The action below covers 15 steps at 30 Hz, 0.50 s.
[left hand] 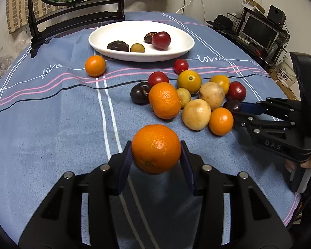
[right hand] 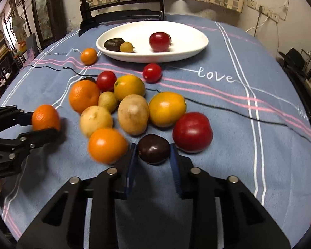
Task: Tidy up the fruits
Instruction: 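Grasp an orange with the left tool while the right tool grasps a small dark plum, then carry the orange and plum onto the white plate and release both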
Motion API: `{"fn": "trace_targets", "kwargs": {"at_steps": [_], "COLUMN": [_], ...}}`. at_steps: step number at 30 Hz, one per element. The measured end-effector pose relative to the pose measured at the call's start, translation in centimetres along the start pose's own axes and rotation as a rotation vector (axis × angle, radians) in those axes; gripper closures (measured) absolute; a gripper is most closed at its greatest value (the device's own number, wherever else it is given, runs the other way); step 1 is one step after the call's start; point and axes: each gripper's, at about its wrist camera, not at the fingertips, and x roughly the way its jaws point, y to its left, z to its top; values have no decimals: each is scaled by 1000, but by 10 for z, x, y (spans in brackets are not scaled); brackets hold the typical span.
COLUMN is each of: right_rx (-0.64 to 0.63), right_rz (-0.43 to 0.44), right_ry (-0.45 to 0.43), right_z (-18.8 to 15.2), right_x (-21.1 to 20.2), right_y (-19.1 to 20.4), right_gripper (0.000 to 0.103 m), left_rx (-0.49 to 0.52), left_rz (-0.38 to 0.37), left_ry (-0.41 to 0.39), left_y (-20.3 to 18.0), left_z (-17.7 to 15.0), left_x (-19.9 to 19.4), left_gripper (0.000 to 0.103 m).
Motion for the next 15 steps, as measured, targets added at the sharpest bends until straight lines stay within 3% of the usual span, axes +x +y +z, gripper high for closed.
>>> {"fn": "trace_targets", "kwargs": {"at_steps": [7,15], "right_rx": [-1,-70], "right_rz": [12,18], "right_ry": [-77,-356], "right_z": [0,47], "right_x": [-33,-93], "right_y": [-3,-2], "right_gripper": [73,73], "left_rx": [12,37], "left_rz": [19,87], "left_ry": [-21,-152], "left_y": [4,9], "left_z": [7,74], "left_x": [-7,-30], "left_gripper": [58,58]}}
